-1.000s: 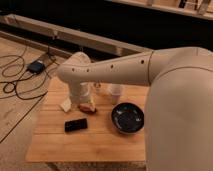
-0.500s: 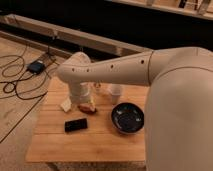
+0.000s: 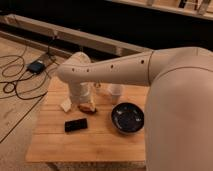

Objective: Knock the bottle over

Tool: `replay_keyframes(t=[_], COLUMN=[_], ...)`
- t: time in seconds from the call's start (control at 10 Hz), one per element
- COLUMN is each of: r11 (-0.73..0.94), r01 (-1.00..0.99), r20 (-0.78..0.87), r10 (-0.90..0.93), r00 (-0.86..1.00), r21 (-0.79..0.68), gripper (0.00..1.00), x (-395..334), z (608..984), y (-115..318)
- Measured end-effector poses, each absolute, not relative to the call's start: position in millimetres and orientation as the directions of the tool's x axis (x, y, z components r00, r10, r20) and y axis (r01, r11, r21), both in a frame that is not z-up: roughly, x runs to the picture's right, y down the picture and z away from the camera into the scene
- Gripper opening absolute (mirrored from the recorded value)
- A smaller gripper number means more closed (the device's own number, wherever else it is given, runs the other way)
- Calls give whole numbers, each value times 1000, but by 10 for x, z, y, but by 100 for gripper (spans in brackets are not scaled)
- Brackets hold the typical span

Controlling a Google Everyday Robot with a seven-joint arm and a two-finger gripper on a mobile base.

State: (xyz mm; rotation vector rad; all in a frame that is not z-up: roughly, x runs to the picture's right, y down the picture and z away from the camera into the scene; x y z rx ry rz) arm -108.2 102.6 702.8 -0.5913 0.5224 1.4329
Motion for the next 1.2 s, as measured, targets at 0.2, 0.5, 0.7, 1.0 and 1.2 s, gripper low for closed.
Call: replay_keyframes(t=[0.2,0.5,0.7,1.0,1.2], r11=[44,44,44,45,63], r01=[-997,-997,-997,-997,-997], r20=[-656,-656,-656,-653,-633], r10=[751,751,751,754,771], r00=[74,74,74,70,72], r21=[-63,-63,-63,-55,-37], gripper=[65,65,65,65,65], x=[-1082,-1082,-1082,-1044,-866], z=[7028,7028,7028,7059,7194], y=[1026,1026,1026,979,774])
